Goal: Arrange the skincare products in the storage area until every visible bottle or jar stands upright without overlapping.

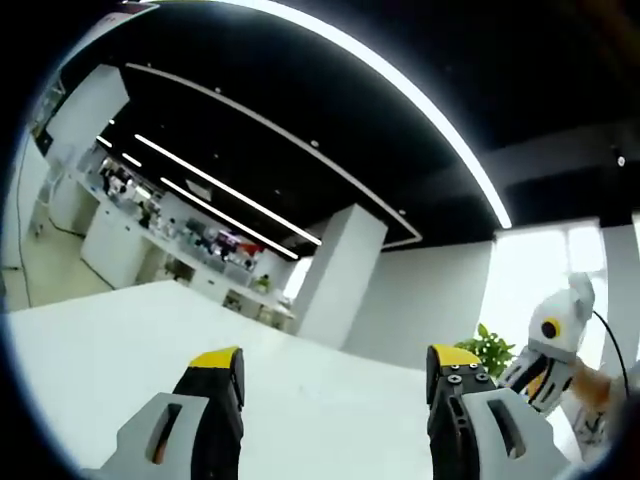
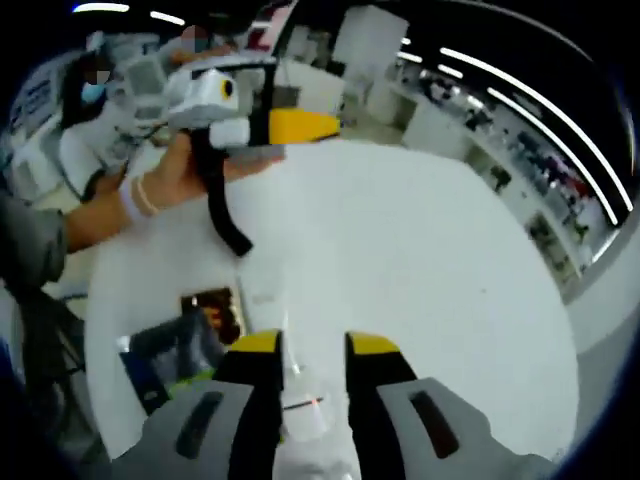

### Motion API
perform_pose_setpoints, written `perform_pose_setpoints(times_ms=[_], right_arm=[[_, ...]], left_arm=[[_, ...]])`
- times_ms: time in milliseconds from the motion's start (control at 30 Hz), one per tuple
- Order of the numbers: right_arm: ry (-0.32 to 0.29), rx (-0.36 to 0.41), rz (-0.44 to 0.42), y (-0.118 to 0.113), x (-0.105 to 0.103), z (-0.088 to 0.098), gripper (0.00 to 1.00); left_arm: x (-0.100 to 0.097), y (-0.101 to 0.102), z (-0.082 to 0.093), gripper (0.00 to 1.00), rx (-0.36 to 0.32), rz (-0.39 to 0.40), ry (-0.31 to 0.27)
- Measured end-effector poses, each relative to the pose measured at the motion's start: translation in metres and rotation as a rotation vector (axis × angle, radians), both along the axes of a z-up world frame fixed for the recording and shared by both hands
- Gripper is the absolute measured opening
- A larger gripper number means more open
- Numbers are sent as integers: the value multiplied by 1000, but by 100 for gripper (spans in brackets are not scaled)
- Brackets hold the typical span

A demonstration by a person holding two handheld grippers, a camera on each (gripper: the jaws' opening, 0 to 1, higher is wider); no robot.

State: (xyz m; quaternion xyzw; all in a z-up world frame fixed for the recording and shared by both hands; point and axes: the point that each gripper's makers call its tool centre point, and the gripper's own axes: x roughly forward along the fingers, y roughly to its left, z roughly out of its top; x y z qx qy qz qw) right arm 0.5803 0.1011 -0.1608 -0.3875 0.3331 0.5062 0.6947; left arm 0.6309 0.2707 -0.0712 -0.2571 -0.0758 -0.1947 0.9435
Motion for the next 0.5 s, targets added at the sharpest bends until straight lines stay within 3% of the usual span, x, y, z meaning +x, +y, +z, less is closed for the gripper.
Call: perform_pose_setpoints(times_ms=[100,133,267,367,467,500], right_arm=[[111,-84,17,-9,-9,-21,34],[121,-98,22,-11,-9,-23,36],[111,-115,67,-10,-15,-29,38],[83,-185,109,-12,-11,-38,39],[157,-254,97,-12,-15,-49,39],[156,-289,111,-14,-11,-53,38]], left_arm=[[0,2,1,76,-3,1,-2],[1,3,1,76,-4,3,-3],[0,0,0,76,-11,-9,1],[2,-2,-1,76,0,-16,5],[1,-6,-2,76,8,-22,8],[0,-7,-2,76,9,-23,8]])
